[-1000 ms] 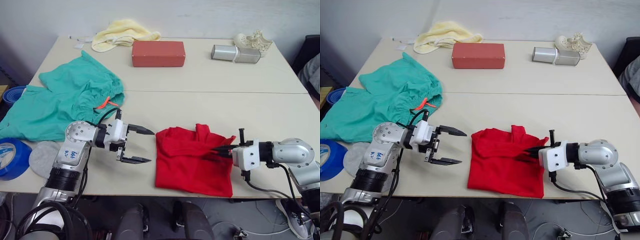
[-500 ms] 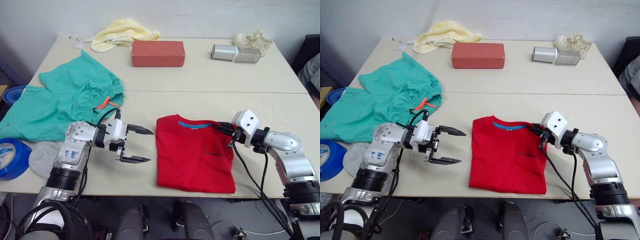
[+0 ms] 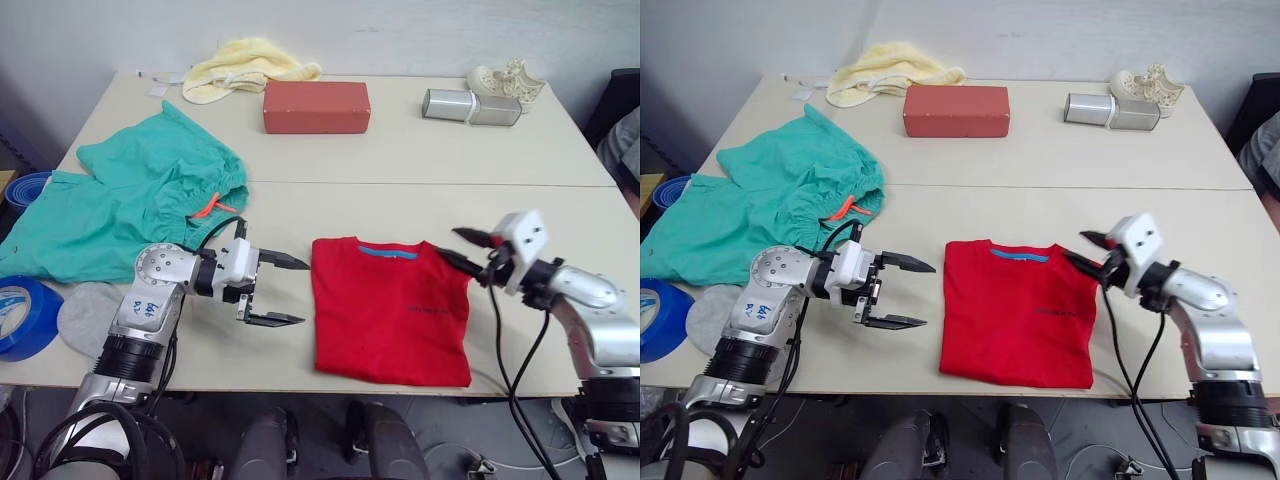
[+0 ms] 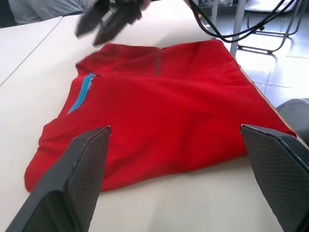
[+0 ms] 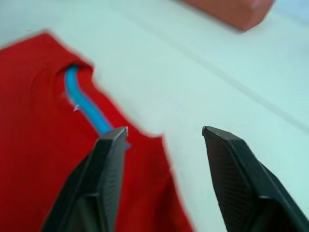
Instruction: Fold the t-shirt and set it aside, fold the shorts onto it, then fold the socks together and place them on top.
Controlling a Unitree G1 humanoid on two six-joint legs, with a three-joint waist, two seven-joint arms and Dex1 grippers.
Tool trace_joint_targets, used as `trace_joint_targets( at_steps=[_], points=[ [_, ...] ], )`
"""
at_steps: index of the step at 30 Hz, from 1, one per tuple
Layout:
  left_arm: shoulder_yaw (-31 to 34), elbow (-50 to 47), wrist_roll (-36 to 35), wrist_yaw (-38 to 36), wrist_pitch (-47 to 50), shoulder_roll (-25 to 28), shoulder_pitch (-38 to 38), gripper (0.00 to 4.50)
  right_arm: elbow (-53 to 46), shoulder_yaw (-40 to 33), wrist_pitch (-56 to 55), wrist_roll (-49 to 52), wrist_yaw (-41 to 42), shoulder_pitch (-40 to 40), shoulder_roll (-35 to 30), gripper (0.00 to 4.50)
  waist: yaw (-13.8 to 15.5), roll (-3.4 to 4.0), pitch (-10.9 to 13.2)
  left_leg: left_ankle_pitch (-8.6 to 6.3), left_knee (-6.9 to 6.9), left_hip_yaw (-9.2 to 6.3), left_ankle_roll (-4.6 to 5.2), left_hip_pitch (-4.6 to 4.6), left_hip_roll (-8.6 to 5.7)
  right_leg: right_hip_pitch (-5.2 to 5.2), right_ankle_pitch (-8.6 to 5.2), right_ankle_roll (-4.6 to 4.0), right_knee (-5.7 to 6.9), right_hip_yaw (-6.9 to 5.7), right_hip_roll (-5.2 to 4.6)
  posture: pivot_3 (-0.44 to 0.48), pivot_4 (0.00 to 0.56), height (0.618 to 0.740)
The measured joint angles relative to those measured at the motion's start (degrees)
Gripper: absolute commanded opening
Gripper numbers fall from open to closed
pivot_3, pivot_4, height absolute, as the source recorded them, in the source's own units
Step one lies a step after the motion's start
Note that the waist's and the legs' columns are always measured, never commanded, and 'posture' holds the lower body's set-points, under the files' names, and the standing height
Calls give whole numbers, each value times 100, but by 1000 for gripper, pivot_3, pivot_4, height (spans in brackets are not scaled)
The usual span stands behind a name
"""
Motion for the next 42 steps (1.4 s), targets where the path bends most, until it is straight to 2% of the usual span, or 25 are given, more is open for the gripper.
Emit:
trace_joint_targets(
  at_steps=[2, 4, 6, 10, 13, 18, 24, 27, 32, 36, 39, 42],
  points=[
    [7, -171, -155, 233, 390, -175, 0, 4500, -373, -313, 206, 497, 136, 195, 3, 2360, 8, 0, 0, 0, -1, -4, 0, -1, 1, 1, 0, 0, -1, -1, 0, 0, 150, 740],
    [7, -245, -276, 455, 695, -335, -17, 4500, -742, -367, 388, 816, 279, 428, 3, 1972, 5, 0, 0, 0, -1, -5, 1, 2, 1, 5, 0, 0, -1, -1, 1, 0, 150, 740],
    [-26, -249, -268, 710, 930, -514, -64, 4093, -1045, -152, 482, 813, 275, 695, 45, 1501, 4, 0, 0, 0, -1, -4, 1, 2, 1, 4, 0, 0, 0, -1, 1, 0, 150, 740],
    [-396, -46, 95, 1171, 1058, -987, -356, 2933, -1221, 684, 448, 210, -92, 832, 503, 73, 2, 1, -1, 0, -1, -2, 0, 2, -3, 1, 0, 1, 4, 0, 2, 0, 150, 740],
    [-764, 329, 498, 1539, 1065, -1410, -544, 1925, -1182, 1323, 252, -551, -590, 763, 845, 0, 2, 3, -2, 0, -1, 0, 0, 0, -6, -3, 0, 1, 4, 1, 2, 0, 150, 740],
    [-1319, 812, 1291, 2092, 1038, -1633, -527, 299, -745, 1576, -18, -1273, -1119, 711, 997, 0, 2, 3, -2, 1, 0, 2, 1, -3, -6, -5, 0, 1, 1, 1, 3, 0, 150, 740],
    [-1461, 744, 1622, 2610, 1324, -1654, -509, 299, -695, 1611, -195, -1526, -1316, 786, 992, 0, 5, 0, -8, 0, -1, -7, 1, 13, -3, 12, 0, 1, 2, 2, -3, 0, 150, 740],
    [-1406, 661, 1658, 2792, 1506, -1496, -504, 299, -710, 1324, -143, -1468, -1380, 1037, 940, 0, 5, 1, -27, -2, -2, -9, 1, 21, -3, 19, 0, 1, 2, 3, -6, 0, 150, 740],
    [-1217, 538, 1635, 2804, 1533, -1263, -389, 299, -564, 736, 46, -1178, -1536, 1209, 1032, 0, -25, 2, -48, -3, -13, -7, -6, 30, 7, 19, -3, -6, 3, 5, -3, 0, 150, 740],
    [-1086, 531, 1535, 2680, 1421, -1212, -294, 299, -476, 568, -27, -886, -1454, 1242, 1155, 0, -20, 10, -49, -1, -27, -5, -11, 31, 8, 13, -6, -11, 3, 4, -1, 0, 150, 740],
    [-823, 788, 1275, 2475, 1041, -1308, -255, 299, -624, 525, -162, -630, -1255, 1215, 1205, 0, -16, 15, -43, 0, -25, -4, -10, 21, 8, 2, -6, -11, 4, 4, 0, 0, 150, 740],
    [-483, 960, 944, 2437, 757, -1666, -344, 299, -827, 672, -210, -579, -1147, 969, 1272, 0, -4, 18, -37, 1, -21, -4, -8, 10, 6, -3, -6, -11, 3, 2, 0, 0, 150, 740]
  ],
)
